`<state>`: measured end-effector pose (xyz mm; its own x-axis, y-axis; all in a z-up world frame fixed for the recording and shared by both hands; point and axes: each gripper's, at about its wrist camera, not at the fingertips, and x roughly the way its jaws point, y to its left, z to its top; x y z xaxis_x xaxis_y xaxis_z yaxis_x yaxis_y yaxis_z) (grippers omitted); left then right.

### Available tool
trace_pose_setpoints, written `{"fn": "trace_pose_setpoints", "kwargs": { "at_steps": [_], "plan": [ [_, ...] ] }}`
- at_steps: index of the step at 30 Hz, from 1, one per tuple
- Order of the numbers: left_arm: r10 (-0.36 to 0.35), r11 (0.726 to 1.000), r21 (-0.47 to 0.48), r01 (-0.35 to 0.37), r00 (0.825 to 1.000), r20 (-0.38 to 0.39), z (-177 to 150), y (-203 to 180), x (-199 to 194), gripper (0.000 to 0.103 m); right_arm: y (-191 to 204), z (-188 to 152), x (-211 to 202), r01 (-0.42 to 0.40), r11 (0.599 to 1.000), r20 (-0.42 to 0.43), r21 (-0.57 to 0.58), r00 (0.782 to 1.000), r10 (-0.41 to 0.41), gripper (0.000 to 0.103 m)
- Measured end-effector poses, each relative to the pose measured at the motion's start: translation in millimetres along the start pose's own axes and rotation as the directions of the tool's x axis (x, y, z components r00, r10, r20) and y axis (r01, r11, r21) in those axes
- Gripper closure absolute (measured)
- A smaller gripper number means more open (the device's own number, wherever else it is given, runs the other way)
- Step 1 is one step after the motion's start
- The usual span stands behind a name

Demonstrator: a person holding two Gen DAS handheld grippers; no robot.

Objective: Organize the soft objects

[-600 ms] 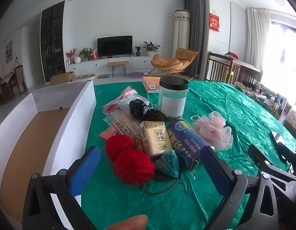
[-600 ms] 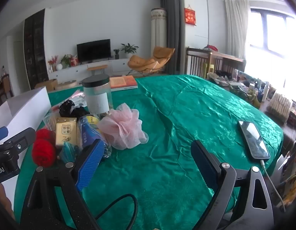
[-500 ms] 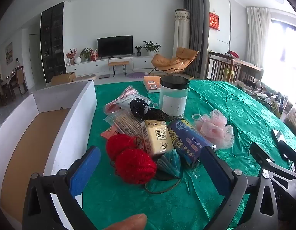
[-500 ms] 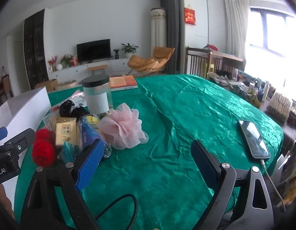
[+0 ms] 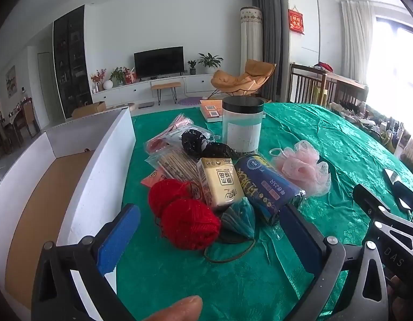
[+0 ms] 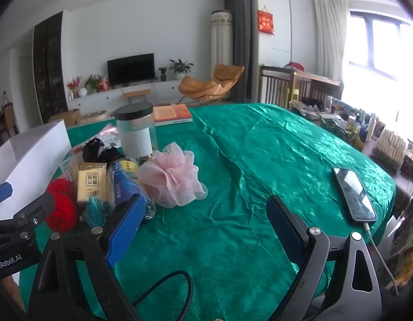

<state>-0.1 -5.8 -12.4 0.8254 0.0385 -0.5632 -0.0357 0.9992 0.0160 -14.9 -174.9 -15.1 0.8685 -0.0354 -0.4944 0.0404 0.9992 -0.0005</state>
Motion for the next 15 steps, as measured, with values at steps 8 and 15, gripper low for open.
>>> {"fn": "trace_pose_setpoints", "kwargs": {
  "at_steps": [8, 15],
  "plan": [
    [0.001, 1.000, 0.009, 0.000, 1.000, -0.019, -5.1, -1.0, 3.8, 0.000, -0.3, -0.1, 0.6, 0.000, 1.000, -0.002, -0.001, 1.000, 0.000, 0.010],
    [0.004, 1.000, 0.014, -0.003, 1.000, -0.028, -7.0, -0.3, 7.6, 0.000, -0.6, -0.5, 1.1, 0.000, 1.000, -0.003, -0.001, 1.000, 0.000, 0.010]
  ]
}}
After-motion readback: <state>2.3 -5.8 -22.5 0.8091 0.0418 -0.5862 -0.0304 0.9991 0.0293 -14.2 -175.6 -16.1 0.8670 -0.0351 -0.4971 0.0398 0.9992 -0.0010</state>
